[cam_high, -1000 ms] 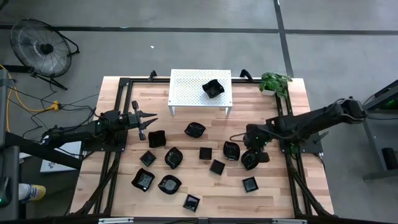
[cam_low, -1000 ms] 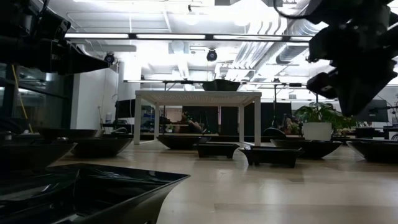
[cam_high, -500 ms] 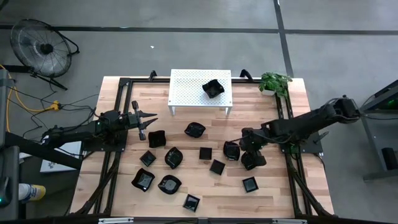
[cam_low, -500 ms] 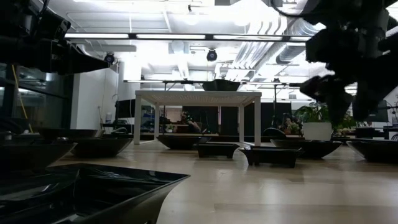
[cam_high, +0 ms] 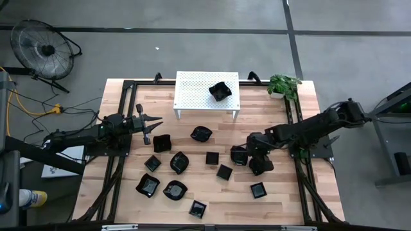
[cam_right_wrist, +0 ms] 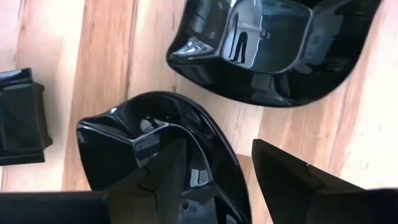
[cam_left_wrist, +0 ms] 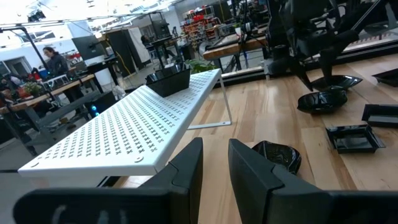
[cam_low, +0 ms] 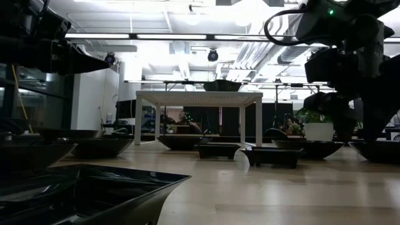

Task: Pick & Place Mini shaped plates
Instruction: Put the black leaf-shaped plate on the shelf

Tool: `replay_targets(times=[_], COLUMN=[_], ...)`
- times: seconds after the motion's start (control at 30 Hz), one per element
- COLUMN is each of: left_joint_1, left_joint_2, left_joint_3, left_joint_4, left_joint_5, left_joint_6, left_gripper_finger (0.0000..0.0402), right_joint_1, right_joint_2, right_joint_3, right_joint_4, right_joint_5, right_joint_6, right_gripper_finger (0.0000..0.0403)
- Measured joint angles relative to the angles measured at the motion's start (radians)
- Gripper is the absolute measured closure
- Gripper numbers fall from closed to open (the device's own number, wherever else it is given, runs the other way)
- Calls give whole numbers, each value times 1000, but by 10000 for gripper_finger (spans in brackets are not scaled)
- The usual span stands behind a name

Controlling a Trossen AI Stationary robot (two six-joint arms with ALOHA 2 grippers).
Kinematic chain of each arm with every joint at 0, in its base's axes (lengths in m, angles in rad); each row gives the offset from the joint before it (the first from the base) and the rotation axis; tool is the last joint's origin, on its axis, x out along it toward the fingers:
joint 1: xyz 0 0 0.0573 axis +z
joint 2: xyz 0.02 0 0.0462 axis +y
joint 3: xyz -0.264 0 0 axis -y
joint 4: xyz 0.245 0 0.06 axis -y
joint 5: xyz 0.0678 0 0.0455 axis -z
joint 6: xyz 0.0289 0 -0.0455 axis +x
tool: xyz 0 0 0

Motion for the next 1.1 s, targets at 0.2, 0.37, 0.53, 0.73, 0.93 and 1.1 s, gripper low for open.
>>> replay_targets(times=[0.2, 0.37, 0.53, 0.73, 0.93, 1.1], left_joint_1=[0, 0, 0, 0, 0, 0], left_joint_2=[0, 0, 0, 0, 0, 0], left_joint_3=[0, 0, 0, 0, 0, 0], left_joint_4=[0, 0, 0, 0, 0, 0], left_joint_5=[0, 0, 0, 0, 0, 0], left_joint_6=[0, 0, 0, 0, 0, 0], left_gripper_finger=[328, 328, 328, 328, 328, 328], right_joint_1=[-3, -3, -3, -3, -3, -3], right_joint_2=[0, 0, 0, 0, 0, 0], right_joint_3=[0, 0, 0, 0, 0, 0], right_joint_4=[-26, -26, -33, -35, -39, -46], right_joint_5=[1, 8, 7, 7, 8, 7], right_joint_6=[0, 0, 0, 0, 0, 0], right_gripper_finger=[222, 223, 245, 285, 305, 316])
